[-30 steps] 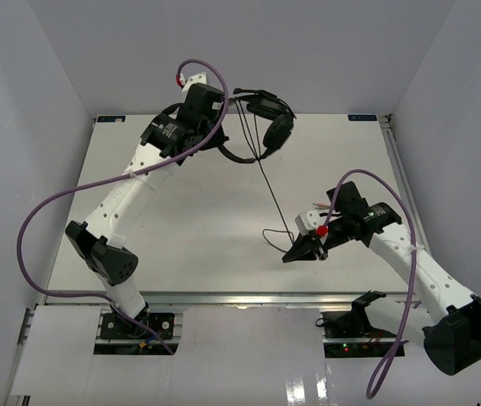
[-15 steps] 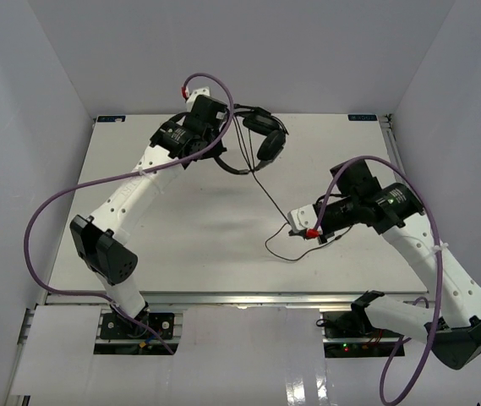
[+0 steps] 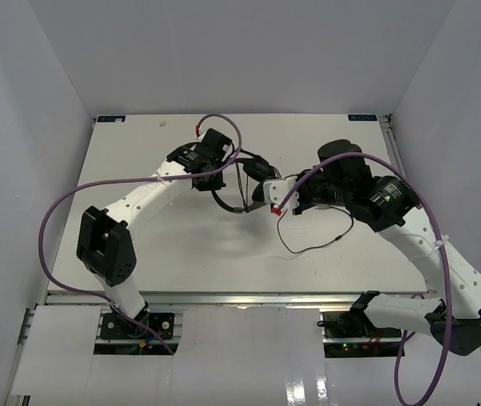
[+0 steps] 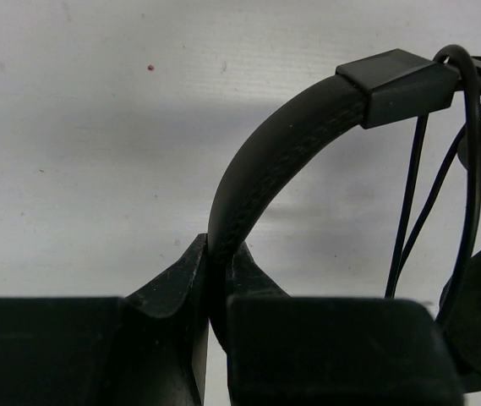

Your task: Wrap the headphones

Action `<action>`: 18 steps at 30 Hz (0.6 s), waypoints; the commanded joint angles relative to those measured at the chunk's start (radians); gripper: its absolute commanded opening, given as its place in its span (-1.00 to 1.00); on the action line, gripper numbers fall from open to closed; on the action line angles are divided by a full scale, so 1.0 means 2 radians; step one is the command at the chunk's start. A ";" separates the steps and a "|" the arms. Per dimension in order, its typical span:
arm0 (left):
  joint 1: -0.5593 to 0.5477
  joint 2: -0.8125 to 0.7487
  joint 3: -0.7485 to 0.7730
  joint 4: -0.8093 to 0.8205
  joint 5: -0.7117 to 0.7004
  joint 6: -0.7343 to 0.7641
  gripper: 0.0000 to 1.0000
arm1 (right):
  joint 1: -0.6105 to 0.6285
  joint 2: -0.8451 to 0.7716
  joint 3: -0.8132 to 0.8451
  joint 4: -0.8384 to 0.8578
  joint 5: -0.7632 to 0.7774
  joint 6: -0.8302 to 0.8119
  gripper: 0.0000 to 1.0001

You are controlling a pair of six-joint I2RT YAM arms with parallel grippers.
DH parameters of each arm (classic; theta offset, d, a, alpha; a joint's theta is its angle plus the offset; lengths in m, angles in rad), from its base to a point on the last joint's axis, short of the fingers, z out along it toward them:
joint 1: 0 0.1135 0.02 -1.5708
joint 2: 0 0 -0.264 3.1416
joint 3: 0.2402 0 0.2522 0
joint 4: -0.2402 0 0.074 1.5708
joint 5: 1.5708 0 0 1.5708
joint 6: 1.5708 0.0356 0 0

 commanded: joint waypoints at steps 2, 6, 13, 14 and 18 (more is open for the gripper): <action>0.003 -0.062 -0.053 0.047 0.040 0.032 -1.00 | 0.004 0.002 0.010 0.158 0.092 0.040 -0.85; 0.000 -0.091 -0.091 0.065 0.069 0.049 -1.00 | 0.005 0.008 -0.011 0.205 0.099 0.028 -0.82; -0.017 -0.133 -0.122 0.084 0.109 0.082 -1.00 | 0.007 0.010 -0.065 0.261 0.119 -0.003 -0.80; -0.019 -0.136 -0.124 0.085 0.114 0.085 -1.00 | 0.007 0.013 -0.068 0.267 0.119 -0.004 -0.79; -0.037 -0.147 -0.130 0.089 0.130 0.101 -1.00 | 0.006 0.026 -0.070 0.284 0.116 -0.004 -0.79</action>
